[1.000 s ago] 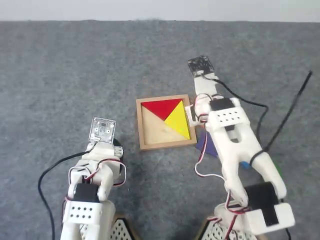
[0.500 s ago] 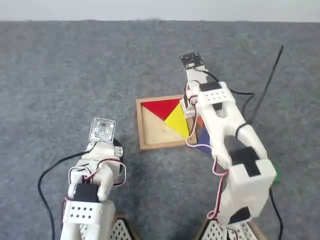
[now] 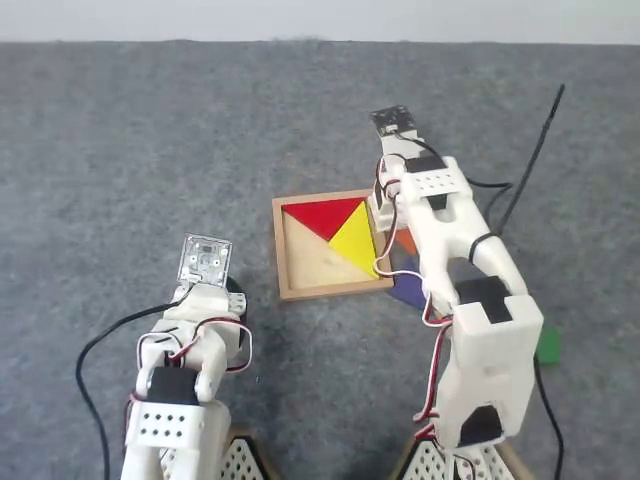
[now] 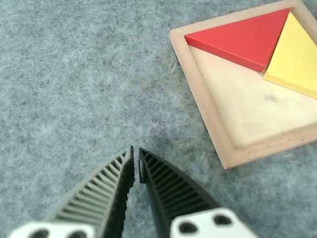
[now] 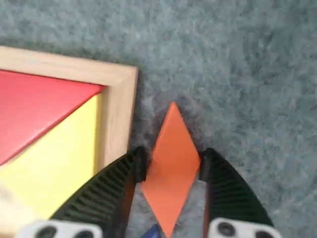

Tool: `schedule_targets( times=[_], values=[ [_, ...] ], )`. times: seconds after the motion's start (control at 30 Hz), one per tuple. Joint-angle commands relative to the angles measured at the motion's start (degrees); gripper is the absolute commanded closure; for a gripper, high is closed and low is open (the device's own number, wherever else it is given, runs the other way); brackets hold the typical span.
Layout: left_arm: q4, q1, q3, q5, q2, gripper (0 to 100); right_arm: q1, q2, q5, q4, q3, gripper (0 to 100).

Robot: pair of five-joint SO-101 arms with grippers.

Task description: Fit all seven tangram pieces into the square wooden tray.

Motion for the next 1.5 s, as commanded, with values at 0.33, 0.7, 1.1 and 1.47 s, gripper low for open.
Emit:
schedule_targets(
  times=[0.33,0.7,1.1,1.47],
  values=[
    [0.09,-0.26,-0.48,0.35,-0.70,98,0.04,-8.04,-1.32,6.37,-2.64,89.8],
    [0.09,-0.26,-0.48,0.35,-0.70,98,-5.49,-34.24,4.57,-4.26,23.82,89.8],
    [0.09,-0.26,-0.48,0.35,-0.70,98,-15.87,-42.24,6.07,-5.05,30.42,90.0],
    [0.09,-0.26,-0.48,0.35,-0.70,98,-18.42,-42.24,7.12,-5.58,32.18,89.9]
  ],
)
